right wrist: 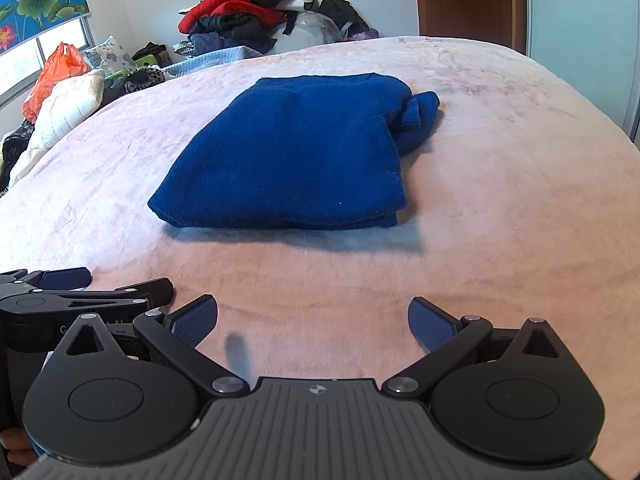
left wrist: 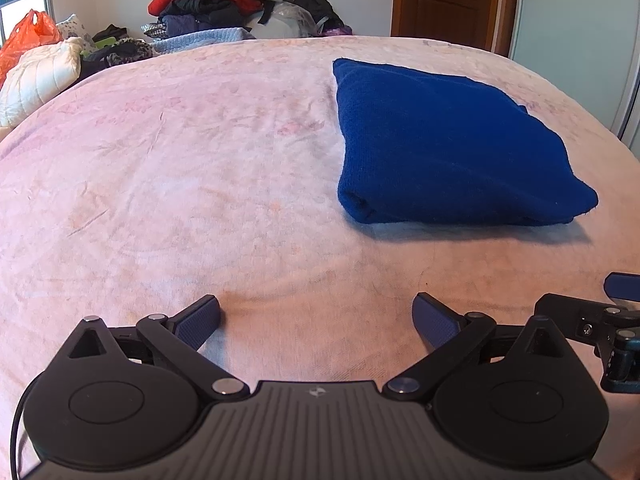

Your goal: Fold small clothes

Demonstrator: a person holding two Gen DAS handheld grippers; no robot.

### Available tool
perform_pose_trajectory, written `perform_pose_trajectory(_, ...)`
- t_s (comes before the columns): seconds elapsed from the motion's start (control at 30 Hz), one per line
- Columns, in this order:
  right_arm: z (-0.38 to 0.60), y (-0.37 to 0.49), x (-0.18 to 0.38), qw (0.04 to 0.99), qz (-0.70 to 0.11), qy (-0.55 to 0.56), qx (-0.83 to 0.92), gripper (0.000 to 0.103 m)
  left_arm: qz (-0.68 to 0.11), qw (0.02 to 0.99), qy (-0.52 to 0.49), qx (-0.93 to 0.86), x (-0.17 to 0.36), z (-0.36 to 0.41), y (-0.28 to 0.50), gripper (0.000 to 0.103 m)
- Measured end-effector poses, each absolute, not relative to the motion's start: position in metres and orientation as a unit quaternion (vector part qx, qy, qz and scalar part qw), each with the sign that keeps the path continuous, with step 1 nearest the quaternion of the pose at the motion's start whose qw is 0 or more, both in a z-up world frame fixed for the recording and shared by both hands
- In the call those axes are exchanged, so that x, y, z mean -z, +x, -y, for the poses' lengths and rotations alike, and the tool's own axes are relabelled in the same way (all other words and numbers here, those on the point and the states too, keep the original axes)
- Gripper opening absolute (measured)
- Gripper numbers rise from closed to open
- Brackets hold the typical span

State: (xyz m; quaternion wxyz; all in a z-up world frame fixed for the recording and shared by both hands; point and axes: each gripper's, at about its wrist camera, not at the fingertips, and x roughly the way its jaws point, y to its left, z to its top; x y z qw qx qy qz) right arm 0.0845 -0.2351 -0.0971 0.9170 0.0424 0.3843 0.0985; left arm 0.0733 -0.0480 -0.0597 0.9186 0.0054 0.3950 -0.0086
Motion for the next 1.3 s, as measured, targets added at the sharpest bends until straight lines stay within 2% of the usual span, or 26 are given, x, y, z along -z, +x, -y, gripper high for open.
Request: perform_pose_trajectory(1.3,0.2386,0.0765,0.0919,0.919,-0.380,0.039,-0.100,0.102,-0.394,0.919,0.005,-0.004,0.0526,0.0474,0.0686,0.103)
